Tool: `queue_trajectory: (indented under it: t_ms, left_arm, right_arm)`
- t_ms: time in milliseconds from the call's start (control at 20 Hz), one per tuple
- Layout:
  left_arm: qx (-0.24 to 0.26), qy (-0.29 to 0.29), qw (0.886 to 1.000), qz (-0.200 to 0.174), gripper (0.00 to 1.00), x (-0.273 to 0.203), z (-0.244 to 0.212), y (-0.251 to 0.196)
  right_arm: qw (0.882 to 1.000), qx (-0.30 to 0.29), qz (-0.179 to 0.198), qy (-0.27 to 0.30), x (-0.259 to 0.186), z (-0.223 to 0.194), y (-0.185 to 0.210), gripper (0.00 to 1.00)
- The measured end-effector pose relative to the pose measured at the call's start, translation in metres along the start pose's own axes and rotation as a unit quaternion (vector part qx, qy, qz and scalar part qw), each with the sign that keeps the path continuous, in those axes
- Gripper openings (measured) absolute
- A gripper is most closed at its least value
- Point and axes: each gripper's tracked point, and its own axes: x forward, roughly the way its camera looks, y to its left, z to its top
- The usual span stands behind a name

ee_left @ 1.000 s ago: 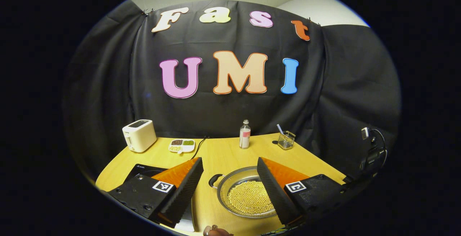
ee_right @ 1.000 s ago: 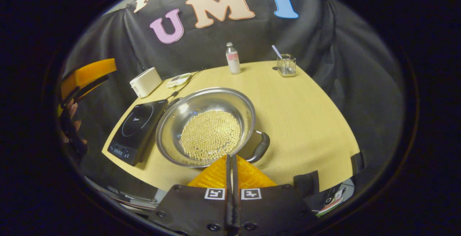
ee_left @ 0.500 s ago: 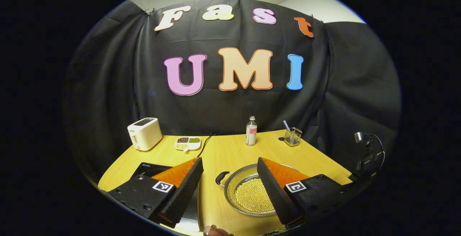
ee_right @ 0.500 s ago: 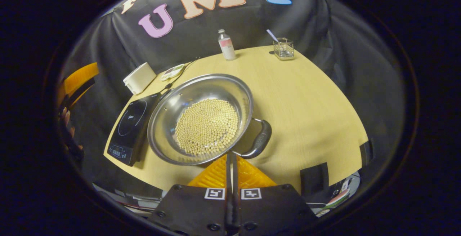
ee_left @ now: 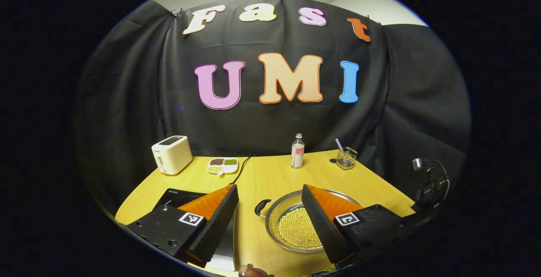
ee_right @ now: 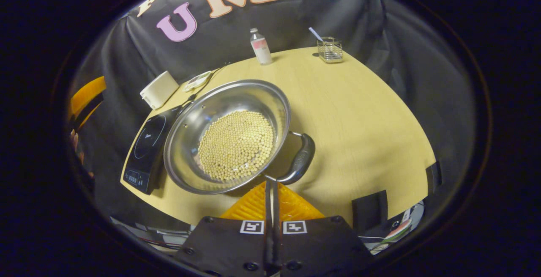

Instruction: First push the handle of the pot to place it horizontally, then grasp the pot with both hands and set it on the induction cooktop.

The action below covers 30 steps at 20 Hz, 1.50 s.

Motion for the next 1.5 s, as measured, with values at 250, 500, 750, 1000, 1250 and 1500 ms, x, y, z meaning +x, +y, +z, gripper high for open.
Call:
queue_trajectory:
  t_ms: [250, 500, 750, 1000, 1250, 1500]
  left_arm:
    - [-0.002, 0.002, 1.000, 0.006, 0.97, 0.001, 0.000, 0.003]
    - [-0.008, 0.004, 1.000, 0.013, 0.97, 0.004, -0.002, 0.007]
    - [-0.013, 0.007, 1.000, 0.023, 0.97, 0.008, -0.003, 0.010]
    - [-0.016, 0.011, 0.999, 0.034, 0.97, 0.009, -0.005, 0.013]
    - [-0.017, 0.014, 0.999, 0.046, 0.97, 0.010, -0.007, 0.016]
    - [-0.017, 0.017, 0.998, 0.055, 0.97, 0.011, -0.009, 0.018]
  right_arm:
    - [1.000, -0.007, -0.005, -0.003, 0.009, 0.015, -0.010, 0.02]
    - [1.000, -0.020, -0.008, -0.007, 0.015, 0.026, -0.020, 0.02]
    - [0.999, -0.031, -0.008, -0.012, 0.024, 0.041, -0.027, 0.02]
    - [0.999, -0.044, -0.005, -0.013, 0.035, 0.055, -0.032, 0.02]
    - [0.999, -0.049, 0.001, -0.011, 0.042, 0.062, -0.033, 0.02]
    - [0.998, -0.058, 0.006, -0.007, 0.046, 0.062, -0.032, 0.00]
